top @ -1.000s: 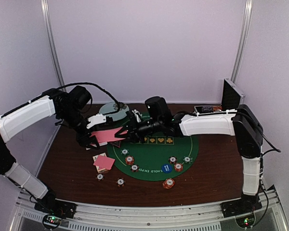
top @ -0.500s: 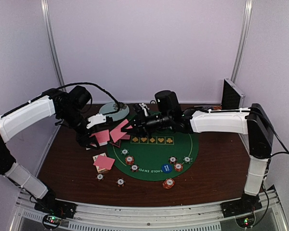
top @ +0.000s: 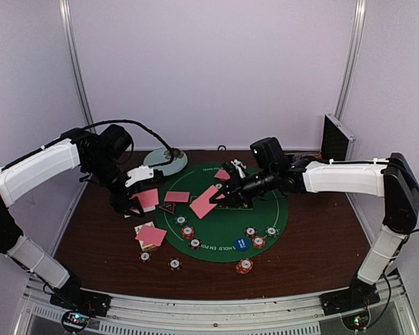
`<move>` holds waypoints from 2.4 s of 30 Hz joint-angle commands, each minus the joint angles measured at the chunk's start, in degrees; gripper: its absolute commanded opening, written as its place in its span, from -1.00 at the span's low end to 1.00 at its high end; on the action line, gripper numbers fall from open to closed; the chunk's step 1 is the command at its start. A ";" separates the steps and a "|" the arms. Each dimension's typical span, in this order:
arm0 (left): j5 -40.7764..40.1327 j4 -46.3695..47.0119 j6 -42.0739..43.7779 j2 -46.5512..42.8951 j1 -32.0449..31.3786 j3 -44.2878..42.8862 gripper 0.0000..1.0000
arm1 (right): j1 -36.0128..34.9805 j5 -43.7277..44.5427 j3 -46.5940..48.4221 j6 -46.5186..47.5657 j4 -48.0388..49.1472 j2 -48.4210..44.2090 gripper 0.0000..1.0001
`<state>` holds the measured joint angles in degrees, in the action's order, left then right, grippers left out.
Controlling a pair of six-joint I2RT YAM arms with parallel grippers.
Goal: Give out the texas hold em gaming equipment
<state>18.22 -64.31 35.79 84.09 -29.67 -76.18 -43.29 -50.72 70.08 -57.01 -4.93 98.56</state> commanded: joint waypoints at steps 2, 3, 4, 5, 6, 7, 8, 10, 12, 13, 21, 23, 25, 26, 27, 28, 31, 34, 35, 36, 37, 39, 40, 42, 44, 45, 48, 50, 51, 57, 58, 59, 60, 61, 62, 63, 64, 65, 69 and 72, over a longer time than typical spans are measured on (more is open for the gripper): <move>1.12 0.06 0.90 -1.38 0.23 -0.81 -0.94 | 2.94 0.31 -8.17 8.26 -9.74 -0.98 -1.00; 1.11 0.04 0.97 -1.40 0.23 -0.72 -0.94 | 3.49 0.54 -9.46 8.92 -9.87 -0.93 -1.00; 1.09 0.06 1.03 -1.46 0.23 -0.71 -0.94 | 4.00 0.87 -10.57 9.56 -10.10 -0.87 -1.00; 1.13 0.07 1.02 -1.41 0.23 -0.72 -0.94 | 4.46 1.33 -11.37 10.20 -10.29 -0.79 -1.00; 1.13 0.04 0.97 -1.36 0.23 -0.77 -0.94 | 4.83 2.08 -11.80 11.30 -11.24 -0.52 -1.00; 1.24 0.05 1.01 -1.26 0.23 -0.85 -0.94 | 5.22 3.11 -11.93 12.32 -12.36 -0.21 -1.00; 1.38 -0.07 0.96 -1.28 0.23 -0.94 -0.94 | 5.49 3.66 -12.25 12.78 -12.54 0.20 -1.00; 1.46 -0.15 0.87 -1.10 0.23 -1.11 -0.94 | 5.81 4.81 -12.43 13.57 -12.77 0.92 -1.00; 1.34 -0.28 0.84 -1.02 0.23 -1.24 -0.95 | 6.06 6.27 -12.34 14.22 -13.25 1.48 -1.00; 1.35 -0.29 0.86 -1.06 0.23 -1.25 -0.95 | 6.38 6.78 -12.46 14.30 -13.22 1.69 -1.00; 1.73 -0.49 0.98 -1.04 0.23 -1.16 -0.95 | 7.26 10.38 -12.57 15.35 -14.68 1.63 -1.00; 1.72 -0.47 1.03 -1.02 0.23 -1.15 -0.95 | 7.25 11.20 -12.07 15.98 -15.92 1.55 -0.90; 1.65 -0.47 1.03 -1.05 0.23 -1.12 -0.96 | 7.33 12.02 -11.76 16.33 -16.94 1.06 -0.66; 1.59 -0.46 0.97 -1.04 0.23 -1.16 -0.96 | 7.34 12.26 -11.66 16.39 -17.17 0.65 -0.55; 1.58 -0.54 1.02 -1.12 0.23 -1.15 -0.96 | 7.34 12.63 -11.45 16.63 -17.86 0.20 -0.46; 1.59 -0.62 1.10 -1.20 0.23 -1.21 -0.96 | 7.34 13.36 -11.05 16.96 -19.07 -0.45 -0.38; 1.61 -0.89 1.29 -1.27 0.23 -1.25 -0.96 | 7.39 15.45 -9.56 18.36 -23.51 -2.44 -0.20; 1.68 -0.90 1.30 -1.39 0.23 -1.25 -0.96 | 7.51 17.50 -7.00 20.24 -29.24 -4.29 -0.11; 1.74 -0.90 1.28 -1.36 0.23 -1.17 -0.96 | 7.52 18.25 -6.25 20.74 -30.79 -4.96 -0.07; 1.76 -0.93 1.30 -1.43 0.23 -1.16 -0.96 | 7.54 19.00 -5.54 21.06 -32.37 -5.61 0.01; 1.82 -0.96 1.27 -1.43 0.23 -1.16 -0.96 | 7.52 19.85 -4.70 21.37 -33.77 -6.14 0.08; 1.75 -0.92 1.25 -1.38 0.23 -1.12 -0.96 | 7.45 20.33 -3.58 21.40 -35.00 -7.20 0.18; 1.74 -0.93 1.29 -1.45 0.23 -1.11 -0.96 | 7.37 20.38 -3.21 21.05 -34.91 -7.66 0.23; 1.69 -0.91 1.26 -1.43 0.23 -1.16 -0.96 | 6.96 20.62 -2.61 20.21 -34.17 -8.41 0.38; 1.70 -0.91 1.30 -1.44 0.23 -1.15 -0.96 | 5.84 20.35 -1.97 19.02 -32.37 -8.62 0.49; 1.77 -0.90 1.30 -1.50 0.23 -1.16 -0.96 | 4.95 19.61 -1.79 18.11 -30.43 -8.45 0.54; 2.08 -0.92 1.14 -1.22 0.23 -1.38 -0.96 | 1.51 17.27 -0.43 14.52 -23.53 -6.75 0.65; 2.25 -0.92 0.96 -1.00 0.23 -1.62 -0.96 | -1.06 15.48 1.20 11.62 -17.82 -4.62 0.73; 2.28 -0.96 0.87 -0.93 0.23 -1.75 -0.96 | -2.44 14.78 2.41 10.37 -15.30 -3.30 0.75; 2.42 -0.95 0.64 -1.03 0.23 -1.95 -0.96 | -7.42 11.73 8.04 1.12 1.13 4.45 0.82; 2.43 -0.98 0.60 -1.00 0.23 -1.95 -0.97 | -7.90 11.37 8.89 -0.27 4.11 5.84 0.82; 2.40 -0.92 0.51 -1.03 0.23 -1.94 -0.97 | -8.42 10.96 9.57 -1.50 6.50 7.11 0.82; 2.47 -0.95 0.50 -1.14 0.23 -1.91 -0.96 | -8.86 10.55 10.44 -2.78 8.63 8.37 0.82; 2.52 -0.91 0.45 -1.17 0.23 -1.87 -0.97 | -9.42 10.22 11.36 -3.65 10.05 9.72 0.82; 2.52 -0.91 0.38 -1.18 0.23 -1.87 -0.97 | -10.15 10.05 12.25 -4.37 11.12 10.75 0.82; 2.50 -0.91 0.33 -1.22 0.23 -1.86 -0.97 | -10.59 9.84 13.06 -4.89 11.92 11.91 0.82; 2.50 -0.91 0.33 -1.20 0.23 -1.86 -0.97 | -11.06 9.59 13.85 -5.35 12.42 12.99 0.82; 2.50 -0.90 0.33 -1.29 0.23 -1.86 -0.97 | -11.49 9.25 14.68 -6.01 13.06 13.92 0.81; 2.48 -0.96 0.37 -1.39 0.23 -1.82 -0.97 | -12.57 8.78 16.14 -8.14 16.04 16.54 0.80; 2.45 -0.91 0.41 -1.27 0.23 -1.73 -0.97 | -12.96 8.41 16.80 -9.62 18.34 17.83 0.78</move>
<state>19.38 -65.25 36.10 84.09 -29.67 -76.40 -55.44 -40.99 84.53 -63.37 7.18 115.00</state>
